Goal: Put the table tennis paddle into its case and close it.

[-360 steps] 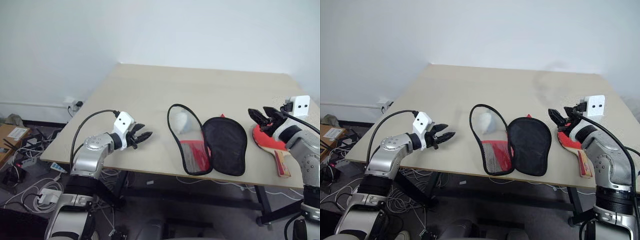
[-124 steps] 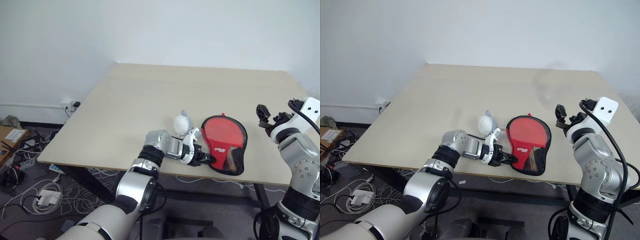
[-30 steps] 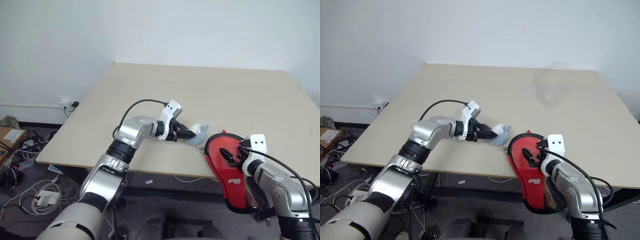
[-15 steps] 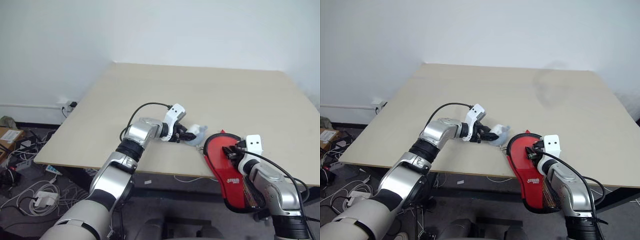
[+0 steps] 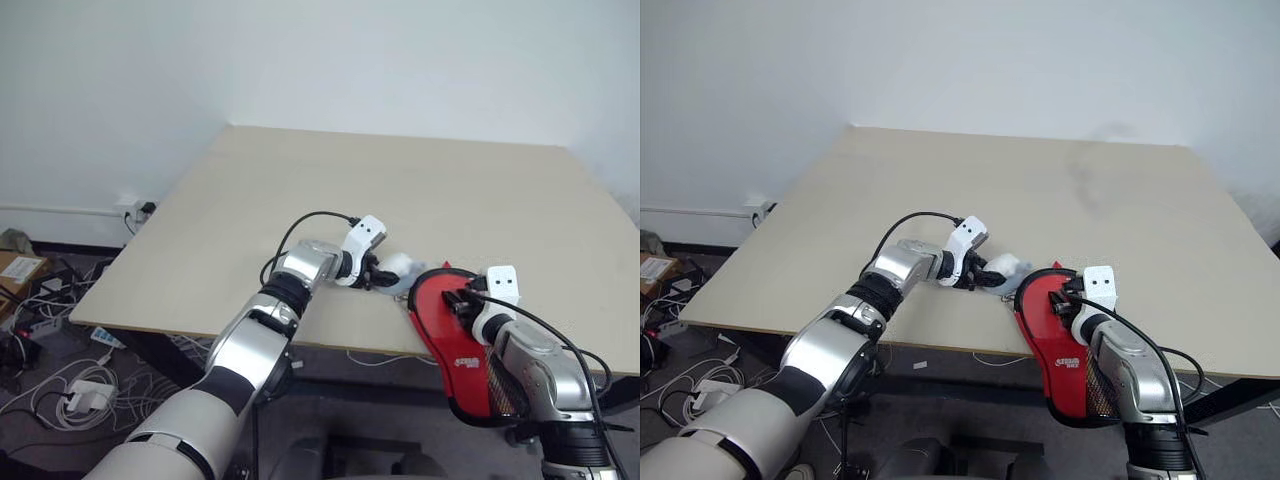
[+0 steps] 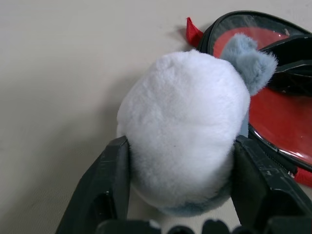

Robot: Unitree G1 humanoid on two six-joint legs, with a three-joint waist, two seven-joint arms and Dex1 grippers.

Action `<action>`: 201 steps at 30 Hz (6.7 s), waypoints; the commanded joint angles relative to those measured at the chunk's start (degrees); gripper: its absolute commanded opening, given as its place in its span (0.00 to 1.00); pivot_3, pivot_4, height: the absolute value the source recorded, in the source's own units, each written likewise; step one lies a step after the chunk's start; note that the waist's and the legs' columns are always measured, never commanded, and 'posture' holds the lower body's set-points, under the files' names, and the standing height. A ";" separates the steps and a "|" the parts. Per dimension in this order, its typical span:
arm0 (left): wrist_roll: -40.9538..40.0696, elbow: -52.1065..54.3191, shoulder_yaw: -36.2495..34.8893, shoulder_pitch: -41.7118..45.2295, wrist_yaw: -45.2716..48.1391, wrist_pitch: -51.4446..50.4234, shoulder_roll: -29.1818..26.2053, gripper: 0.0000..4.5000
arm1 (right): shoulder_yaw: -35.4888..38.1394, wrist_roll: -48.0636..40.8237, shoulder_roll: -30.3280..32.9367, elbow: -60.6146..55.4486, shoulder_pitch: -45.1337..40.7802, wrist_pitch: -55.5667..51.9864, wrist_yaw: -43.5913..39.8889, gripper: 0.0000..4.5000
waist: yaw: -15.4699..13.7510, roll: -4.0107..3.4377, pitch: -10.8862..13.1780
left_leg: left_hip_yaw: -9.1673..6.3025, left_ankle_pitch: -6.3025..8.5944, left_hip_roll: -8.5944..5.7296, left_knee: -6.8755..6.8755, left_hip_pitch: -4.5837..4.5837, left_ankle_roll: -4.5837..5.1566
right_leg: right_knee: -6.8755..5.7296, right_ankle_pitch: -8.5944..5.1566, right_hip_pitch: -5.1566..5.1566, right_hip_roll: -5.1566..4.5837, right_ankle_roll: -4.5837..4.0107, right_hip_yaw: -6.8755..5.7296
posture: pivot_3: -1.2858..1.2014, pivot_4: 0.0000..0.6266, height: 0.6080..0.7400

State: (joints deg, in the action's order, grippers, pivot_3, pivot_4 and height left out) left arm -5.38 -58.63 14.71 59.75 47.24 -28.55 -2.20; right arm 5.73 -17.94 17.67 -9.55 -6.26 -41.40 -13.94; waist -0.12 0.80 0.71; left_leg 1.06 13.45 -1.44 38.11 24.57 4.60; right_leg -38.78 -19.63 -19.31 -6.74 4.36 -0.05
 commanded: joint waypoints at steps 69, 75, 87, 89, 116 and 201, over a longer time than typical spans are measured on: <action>3.08 -15.09 -17.67 9.61 16.47 23.77 6.72 0.54 | -5.09 2.40 8.22 -13.07 12.03 -3.21 -11.89 0.39 | 0.09 0.48 -0.27 | -0.10 0.04 -0.01 0.04 0.02 0.03 | -0.03 0.00 -0.01 -0.04 0.00 -0.22 | 0.52 0.00 0.81; 0.22 -12.44 -19.65 9.25 22.66 20.94 2.77 0.54 | 1.21 1.42 9.87 -13.98 9.99 -4.14 -10.25 0.39 | -0.14 0.46 -0.25 | -0.11 0.05 -0.02 0.08 0.05 0.05 | -0.04 0.00 -0.01 -0.07 0.00 -0.23 | 0.52 0.00 0.81; -5.93 25.94 -7.66 -9.62 41.96 -2.05 -2.73 0.55 | 10.23 -3.10 5.02 -12.18 2.72 -6.68 -4.78 0.91 | 0.07 -0.04 -0.18 | -0.07 0.06 -0.04 0.08 0.08 0.06 | -0.07 0.00 -0.01 -0.08 0.00 -0.11 | 0.52 0.00 0.81; -7.22 32.42 -5.59 -12.48 41.23 -6.12 -3.43 0.55 | 10.82 -3.64 4.89 -12.08 2.13 -6.87 -4.26 0.91 | 0.01 -0.13 -0.18 | -0.08 0.06 -0.04 0.08 0.08 0.06 | -0.06 0.00 -0.01 -0.08 0.00 -0.09 | 0.52 0.00 0.81; 5.28 22.96 14.56 -18.13 8.29 6.32 11.56 0.55 | 15.88 -15.47 2.71 -11.45 -9.05 -17.47 -2.18 0.91 | 0.00 -0.68 -0.23 | 0.08 0.06 -0.04 0.06 0.06 0.11 | -0.02 0.00 0.08 -0.07 0.00 0.11 | 0.52 0.00 0.81; 6.56 22.48 17.80 -19.04 2.37 -6.40 10.11 0.55 | 24.26 -16.74 27.53 8.51 -7.94 -28.18 -6.49 0.07 | -0.44 -0.65 -0.26 | -0.04 0.40 -0.10 0.23 -0.03 0.64 | 0.28 0.00 0.54 -0.25 -0.01 0.04 | 0.52 0.00 0.81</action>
State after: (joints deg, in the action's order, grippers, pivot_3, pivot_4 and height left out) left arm -0.73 -32.12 30.68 42.53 50.39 -30.91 7.75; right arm 29.25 -35.46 42.52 2.15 -14.63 -69.77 -19.69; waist -0.56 0.14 0.45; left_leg 0.97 13.86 -1.53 38.34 24.53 5.24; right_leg -38.47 -19.63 -18.73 -6.98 4.35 -0.03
